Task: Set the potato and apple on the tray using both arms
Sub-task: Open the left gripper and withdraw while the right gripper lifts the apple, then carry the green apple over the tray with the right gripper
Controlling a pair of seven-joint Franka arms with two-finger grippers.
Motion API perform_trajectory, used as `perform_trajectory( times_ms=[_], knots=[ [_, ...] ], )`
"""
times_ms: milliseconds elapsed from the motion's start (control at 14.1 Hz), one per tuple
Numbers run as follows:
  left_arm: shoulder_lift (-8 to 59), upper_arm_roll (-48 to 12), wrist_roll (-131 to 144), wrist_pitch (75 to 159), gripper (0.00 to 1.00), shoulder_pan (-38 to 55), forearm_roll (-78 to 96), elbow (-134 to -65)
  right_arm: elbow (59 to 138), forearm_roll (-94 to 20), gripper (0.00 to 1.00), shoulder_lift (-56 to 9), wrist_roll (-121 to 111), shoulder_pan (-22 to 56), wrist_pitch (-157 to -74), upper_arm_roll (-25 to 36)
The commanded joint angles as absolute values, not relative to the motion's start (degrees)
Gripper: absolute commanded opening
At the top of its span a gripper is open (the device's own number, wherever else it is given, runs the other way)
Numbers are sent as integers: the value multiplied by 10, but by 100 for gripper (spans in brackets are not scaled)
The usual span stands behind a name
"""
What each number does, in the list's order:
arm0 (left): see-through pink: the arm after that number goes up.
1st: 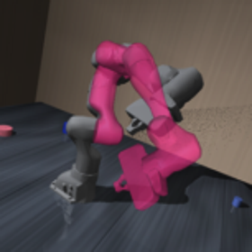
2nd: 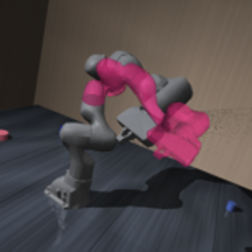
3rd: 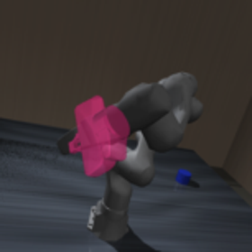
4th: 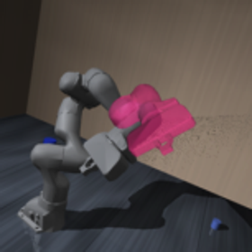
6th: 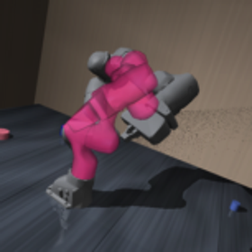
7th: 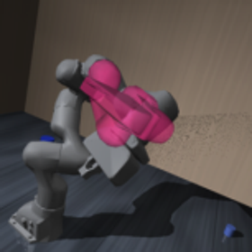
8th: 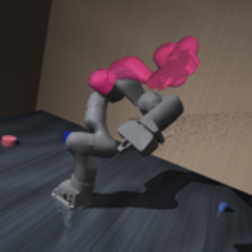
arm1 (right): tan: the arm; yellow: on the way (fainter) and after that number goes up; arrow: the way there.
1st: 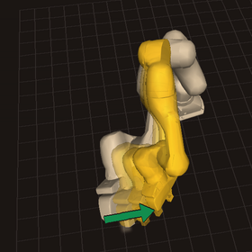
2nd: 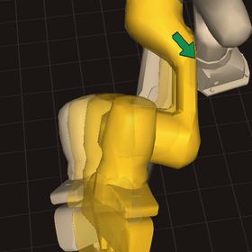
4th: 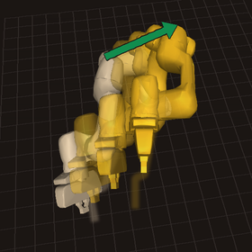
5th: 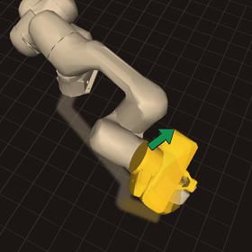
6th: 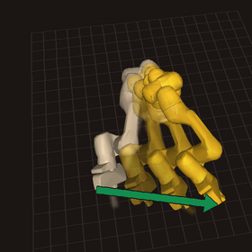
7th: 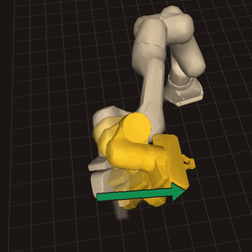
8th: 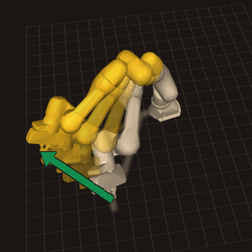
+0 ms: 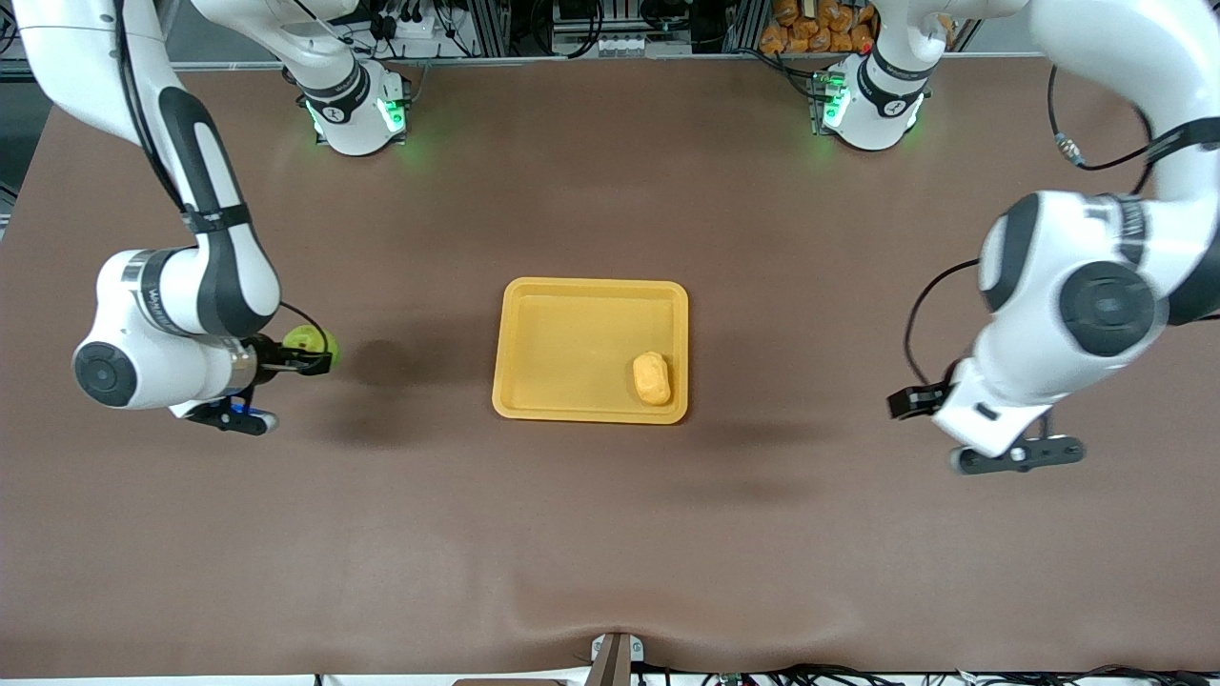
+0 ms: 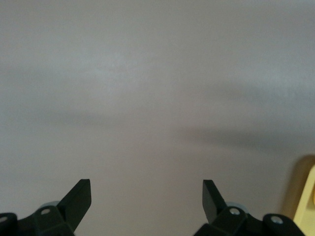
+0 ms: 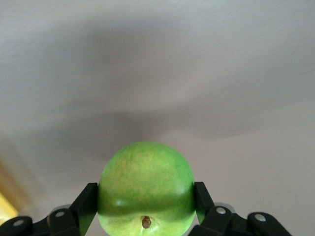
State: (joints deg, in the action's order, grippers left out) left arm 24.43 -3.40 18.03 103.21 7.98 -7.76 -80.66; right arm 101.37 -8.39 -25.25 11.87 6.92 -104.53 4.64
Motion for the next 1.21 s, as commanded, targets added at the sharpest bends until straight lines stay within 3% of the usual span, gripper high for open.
perform_trajectory(
  times_ms=[0, 498, 925, 1138],
  knots=[
    [169, -40, 155, 1027, 100, 62, -57, -888, 1023, -105, 0, -233, 155, 101, -1037, 50],
    [26, -40, 121, 1027, 100, 30, -40, -1044, 1020, -145, 0, -238, 265, 192, -1063, 50],
    [6, -41, 28, 1001, 100, 19, -39, -1035, 1021, -198, 0, -251, 350, 269, -1120, 50],
    [3, -40, 5, 978, 100, 18, -12, -989, 1020, -199, 0, -275, 402, 310, -1169, 50]
  ],
)
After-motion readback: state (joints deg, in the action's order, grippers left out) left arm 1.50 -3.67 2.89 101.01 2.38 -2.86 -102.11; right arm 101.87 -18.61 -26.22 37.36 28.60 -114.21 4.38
